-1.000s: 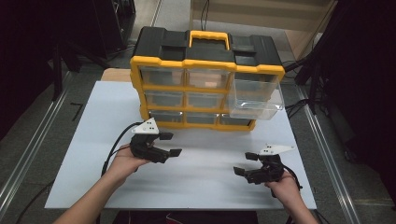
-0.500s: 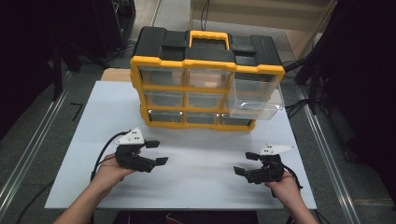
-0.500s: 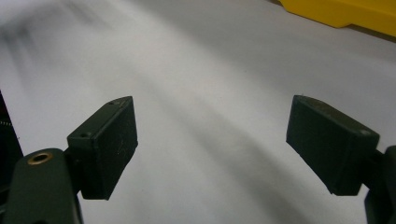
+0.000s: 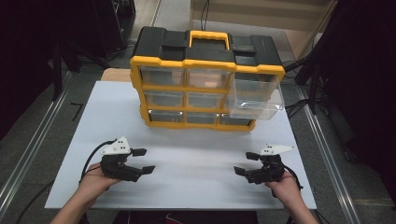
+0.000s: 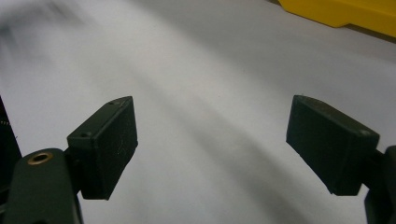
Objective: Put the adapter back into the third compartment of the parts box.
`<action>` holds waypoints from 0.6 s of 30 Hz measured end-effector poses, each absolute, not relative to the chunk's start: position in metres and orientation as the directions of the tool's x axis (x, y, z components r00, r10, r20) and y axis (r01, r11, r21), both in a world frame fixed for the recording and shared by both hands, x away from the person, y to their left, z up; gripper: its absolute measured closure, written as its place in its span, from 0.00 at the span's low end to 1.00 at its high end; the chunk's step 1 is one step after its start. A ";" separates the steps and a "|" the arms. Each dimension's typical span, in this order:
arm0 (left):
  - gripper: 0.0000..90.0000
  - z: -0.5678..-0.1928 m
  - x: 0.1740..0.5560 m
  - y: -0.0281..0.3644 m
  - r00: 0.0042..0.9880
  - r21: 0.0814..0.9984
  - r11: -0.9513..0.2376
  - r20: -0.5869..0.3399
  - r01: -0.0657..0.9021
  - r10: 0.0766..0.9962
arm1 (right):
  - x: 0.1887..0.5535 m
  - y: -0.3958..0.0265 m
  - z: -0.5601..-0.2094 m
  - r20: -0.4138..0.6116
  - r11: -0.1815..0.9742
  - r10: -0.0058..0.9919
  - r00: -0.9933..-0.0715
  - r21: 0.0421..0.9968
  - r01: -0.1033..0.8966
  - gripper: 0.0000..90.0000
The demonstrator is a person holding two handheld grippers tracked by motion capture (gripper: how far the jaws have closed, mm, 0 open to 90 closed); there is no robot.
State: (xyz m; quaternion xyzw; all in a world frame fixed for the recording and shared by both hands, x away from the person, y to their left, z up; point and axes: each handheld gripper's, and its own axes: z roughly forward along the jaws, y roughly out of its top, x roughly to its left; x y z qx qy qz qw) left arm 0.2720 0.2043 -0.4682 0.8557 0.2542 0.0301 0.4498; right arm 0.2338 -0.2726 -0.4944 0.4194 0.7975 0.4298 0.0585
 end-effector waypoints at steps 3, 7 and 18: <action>0.31 -0.469 0.270 0.211 0.865 0.778 -0.473 -0.174 0.413 0.470 | 0.234 -0.273 -0.494 0.267 0.280 0.719 -0.642 0.735 0.618 0.16; 0.31 -0.470 0.268 0.220 0.857 0.774 -0.471 -0.174 0.423 0.485 | 0.234 -0.273 -0.494 0.266 0.278 0.720 -0.641 0.736 0.618 0.16; 0.27 -0.472 0.265 0.236 0.841 0.762 -0.461 -0.196 0.454 0.504 | 0.234 -0.272 -0.495 0.264 0.282 0.719 -0.643 0.734 0.618 0.16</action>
